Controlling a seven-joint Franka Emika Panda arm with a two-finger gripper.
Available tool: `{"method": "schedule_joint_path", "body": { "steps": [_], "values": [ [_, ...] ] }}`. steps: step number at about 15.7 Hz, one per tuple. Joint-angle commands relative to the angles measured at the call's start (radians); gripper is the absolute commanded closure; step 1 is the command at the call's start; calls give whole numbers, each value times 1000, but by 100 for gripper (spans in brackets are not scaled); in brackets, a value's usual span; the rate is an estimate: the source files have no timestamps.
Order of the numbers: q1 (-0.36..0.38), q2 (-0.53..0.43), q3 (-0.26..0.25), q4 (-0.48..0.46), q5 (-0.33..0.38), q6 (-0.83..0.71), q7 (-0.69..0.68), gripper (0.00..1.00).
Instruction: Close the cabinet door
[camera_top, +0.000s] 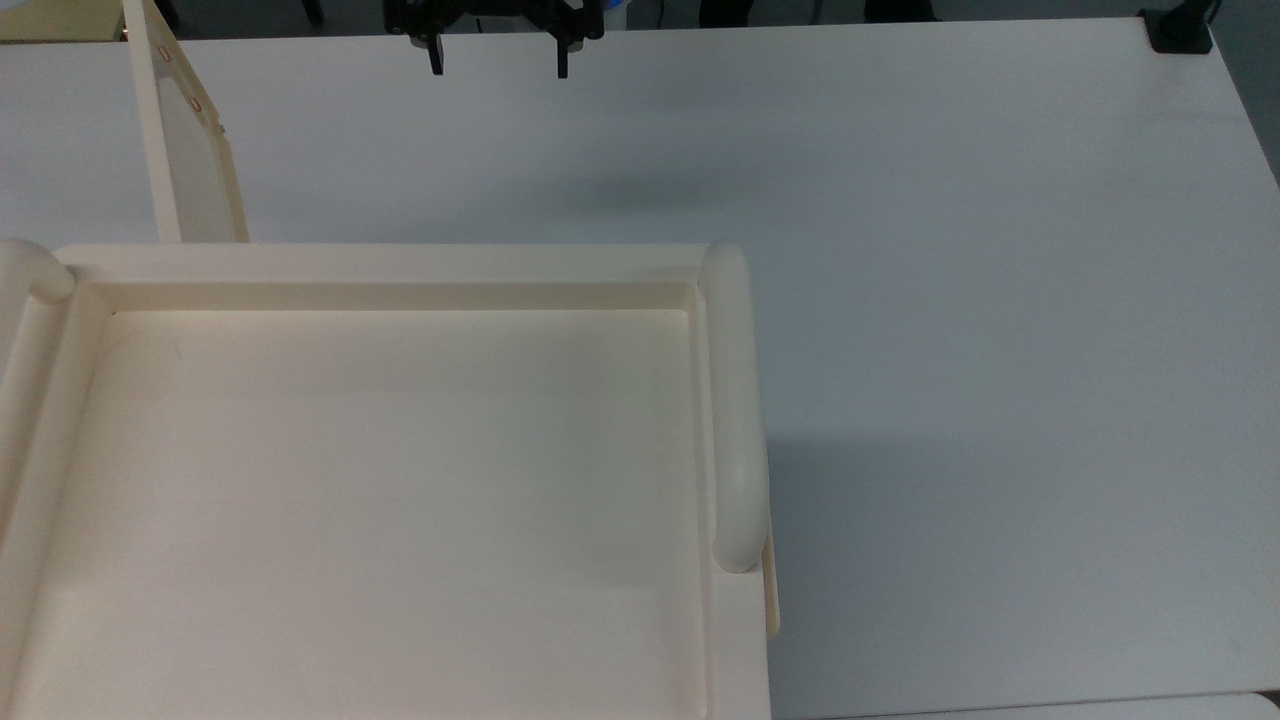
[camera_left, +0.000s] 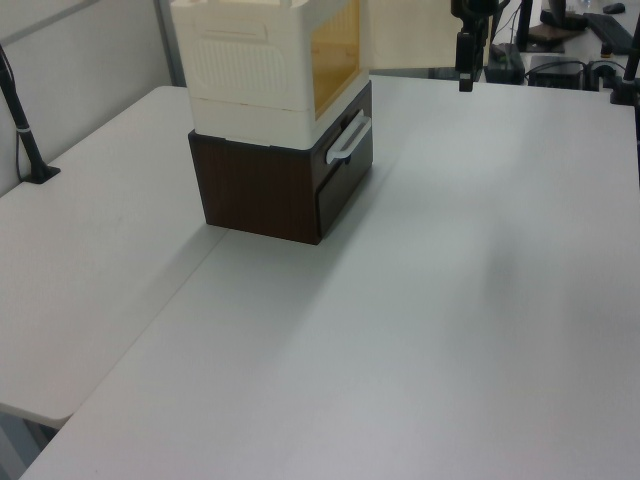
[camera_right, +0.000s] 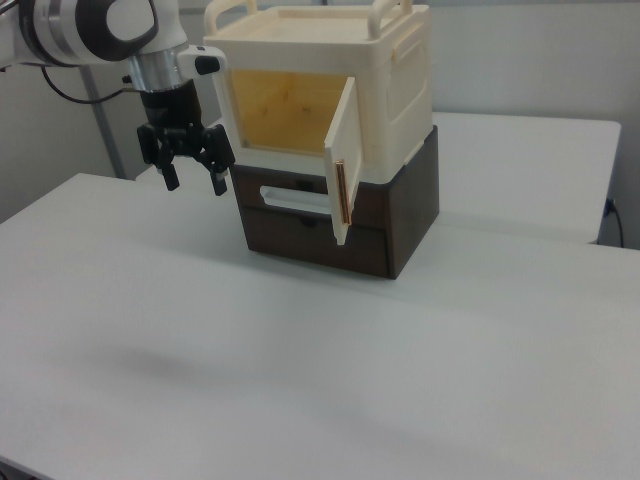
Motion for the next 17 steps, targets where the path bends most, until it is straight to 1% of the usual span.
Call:
{"method": "schedule_joint_path", "body": {
  "steps": [1,10,13,14,15,17],
  "values": [
    [7,-20,-18,-34,5,33,5,0],
    [7,-18,-18,-34,7,39,1,0],
    [6,-18,-20,-34,8,39,-29,0],
    [6,-18,-20,-34,10,38,-41,4],
    [6,-20,-20,-34,10,38,-48,11],
    [6,-20,-23,-32,11,39,-55,40]
  ]
}}
